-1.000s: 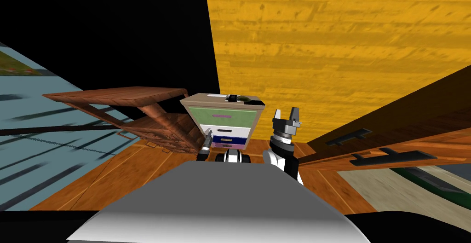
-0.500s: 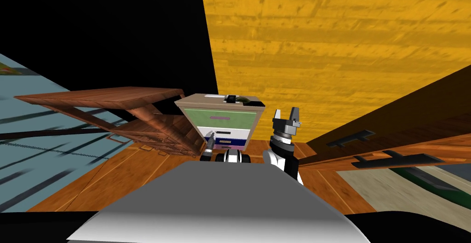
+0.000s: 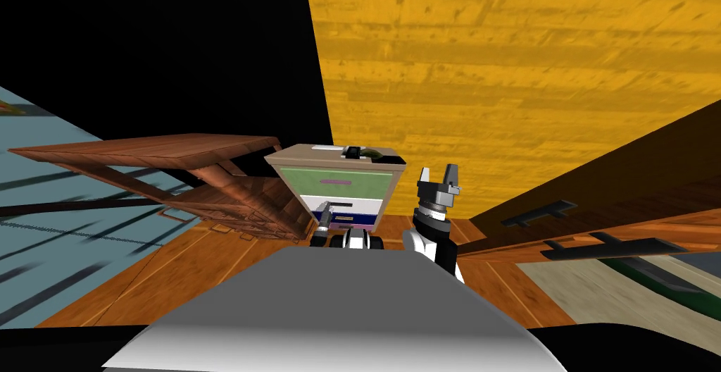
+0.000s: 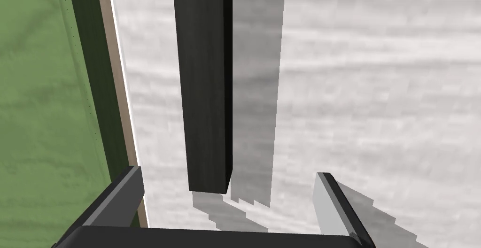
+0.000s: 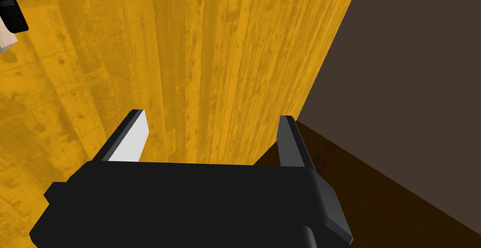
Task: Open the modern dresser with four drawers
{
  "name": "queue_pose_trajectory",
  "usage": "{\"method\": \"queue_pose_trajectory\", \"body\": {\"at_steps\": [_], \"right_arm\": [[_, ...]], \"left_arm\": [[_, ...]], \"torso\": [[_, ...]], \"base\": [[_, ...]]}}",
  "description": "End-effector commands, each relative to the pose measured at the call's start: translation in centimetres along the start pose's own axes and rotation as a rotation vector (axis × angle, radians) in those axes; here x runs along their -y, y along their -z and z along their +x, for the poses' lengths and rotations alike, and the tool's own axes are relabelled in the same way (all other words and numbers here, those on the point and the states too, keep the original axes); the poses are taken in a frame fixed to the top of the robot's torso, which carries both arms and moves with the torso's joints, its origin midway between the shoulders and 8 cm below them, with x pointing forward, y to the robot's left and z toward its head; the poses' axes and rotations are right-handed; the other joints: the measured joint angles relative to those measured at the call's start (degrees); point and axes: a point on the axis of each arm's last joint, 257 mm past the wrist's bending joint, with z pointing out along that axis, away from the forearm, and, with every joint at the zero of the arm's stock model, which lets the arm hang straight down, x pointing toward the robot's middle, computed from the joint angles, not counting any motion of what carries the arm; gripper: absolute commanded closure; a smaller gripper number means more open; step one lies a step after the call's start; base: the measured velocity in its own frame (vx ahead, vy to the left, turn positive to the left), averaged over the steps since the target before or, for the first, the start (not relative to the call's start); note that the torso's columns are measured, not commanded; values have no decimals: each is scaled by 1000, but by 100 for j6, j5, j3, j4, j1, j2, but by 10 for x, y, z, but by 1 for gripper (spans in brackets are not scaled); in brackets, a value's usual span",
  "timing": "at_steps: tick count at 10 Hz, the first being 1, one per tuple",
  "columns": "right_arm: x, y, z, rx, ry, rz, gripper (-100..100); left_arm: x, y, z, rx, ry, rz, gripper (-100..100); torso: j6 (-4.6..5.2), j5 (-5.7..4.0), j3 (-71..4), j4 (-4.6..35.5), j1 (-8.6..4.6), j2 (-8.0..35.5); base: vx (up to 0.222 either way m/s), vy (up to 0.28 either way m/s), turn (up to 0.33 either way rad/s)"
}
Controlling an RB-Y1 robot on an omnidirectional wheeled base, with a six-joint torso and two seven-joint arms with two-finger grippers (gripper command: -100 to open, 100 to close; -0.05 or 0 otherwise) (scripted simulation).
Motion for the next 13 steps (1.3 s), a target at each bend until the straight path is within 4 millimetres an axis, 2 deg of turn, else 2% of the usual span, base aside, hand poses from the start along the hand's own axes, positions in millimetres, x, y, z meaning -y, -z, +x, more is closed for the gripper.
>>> {"method": "queue_pose_trajectory", "body": {"at_steps": [1,2,3,6,8,10,13], "right_arm": [[0,0,0,0,0,0,0],[0,0,0,0,0,0,0],[0,0,0,0,0,0,0],[0,0,0,0,0,0,0],[0,0,0,0,0,0,0],[0,0,0,0,0,0,0],[0,0,0,0,0,0,0]], "left_arm": [[-4,8,0,1,1,-2,100],[-5,4,0,0,0,-5,100],[-2,4,-13,-12,-35,2,-100],[-1,2,-31,-29,-85,-1,-100],[2,-10,-27,-30,-81,-5,-100],[4,-19,-33,-37,-101,-13,-100],[4,-28,-6,-20,-32,-18,-100]], "torso": [[0,0,5,1,-1,9],[0,0,13,4,-1,21],[7,9,2,-9,9,-9],[0,0,2,0,-1,3],[1,-2,13,6,-11,21],[0,-2,9,4,-5,15],[0,1,1,0,1,1]], "base": [[-17,-1,-5],[-18,0,13],[-15,-9,-1],[-11,-8,6],[-53,-40,16],[-65,-43,15],[-45,-27,8]]}}
